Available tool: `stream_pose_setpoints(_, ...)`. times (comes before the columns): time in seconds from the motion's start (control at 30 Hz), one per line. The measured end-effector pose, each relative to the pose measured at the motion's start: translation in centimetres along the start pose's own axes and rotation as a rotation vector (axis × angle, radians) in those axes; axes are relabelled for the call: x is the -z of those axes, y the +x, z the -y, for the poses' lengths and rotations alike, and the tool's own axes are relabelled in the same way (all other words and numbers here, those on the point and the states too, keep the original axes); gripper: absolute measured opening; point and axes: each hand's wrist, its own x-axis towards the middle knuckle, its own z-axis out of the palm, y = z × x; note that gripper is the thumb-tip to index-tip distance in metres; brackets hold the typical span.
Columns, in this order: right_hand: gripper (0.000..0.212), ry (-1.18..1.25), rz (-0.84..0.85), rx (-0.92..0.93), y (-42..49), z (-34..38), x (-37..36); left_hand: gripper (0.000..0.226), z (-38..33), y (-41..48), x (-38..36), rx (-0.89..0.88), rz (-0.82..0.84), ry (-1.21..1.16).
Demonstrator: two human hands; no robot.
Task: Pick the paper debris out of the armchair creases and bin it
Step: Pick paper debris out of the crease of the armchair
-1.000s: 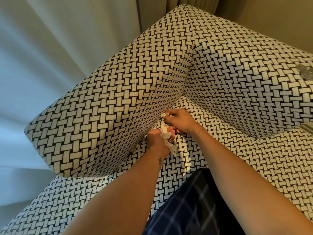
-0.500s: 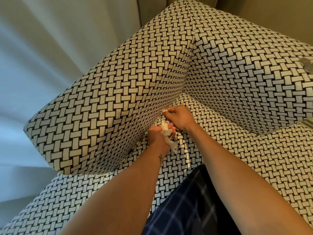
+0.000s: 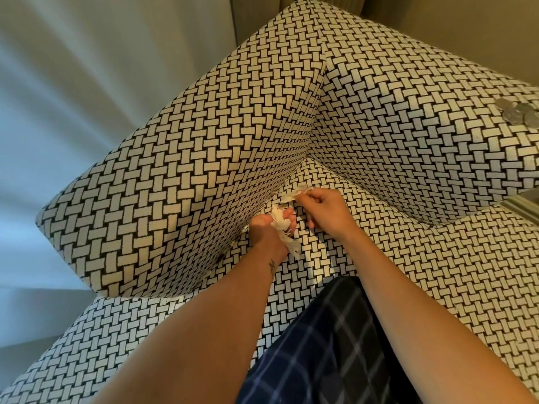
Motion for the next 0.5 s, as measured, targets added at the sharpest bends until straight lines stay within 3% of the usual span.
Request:
stream_pose_setpoints(0.07, 0.015, -0.08, 0.039, 0.044, -1.1, -0.2, 0.0, 0.039, 0.0, -0.1, -0.1, -0.002, -0.019, 0.0)
stream_pose_setpoints(0.23, 0.034, -0.485, 0.114, 0.185, -2.9, 0.0, -0.8, 0.04, 0.3, -0.7, 0.5, -0.048, 0.066, 0.022)
stream_pose_setpoints(0.37, 0.043, -0.824, 0.135, 0.275, -4.9, 0.8, -1.2, 0.043, -0.3, -1.1, 1.5, 0.013, 0.197, 0.086)
stream_pose_setpoints(0.5, 0.05, -0.762, 0.236, 0.248, -6.2, 0.8, -1.6, 0.036, -0.5, -1.6, 2.1, 0.005, 0.223, 0.177)
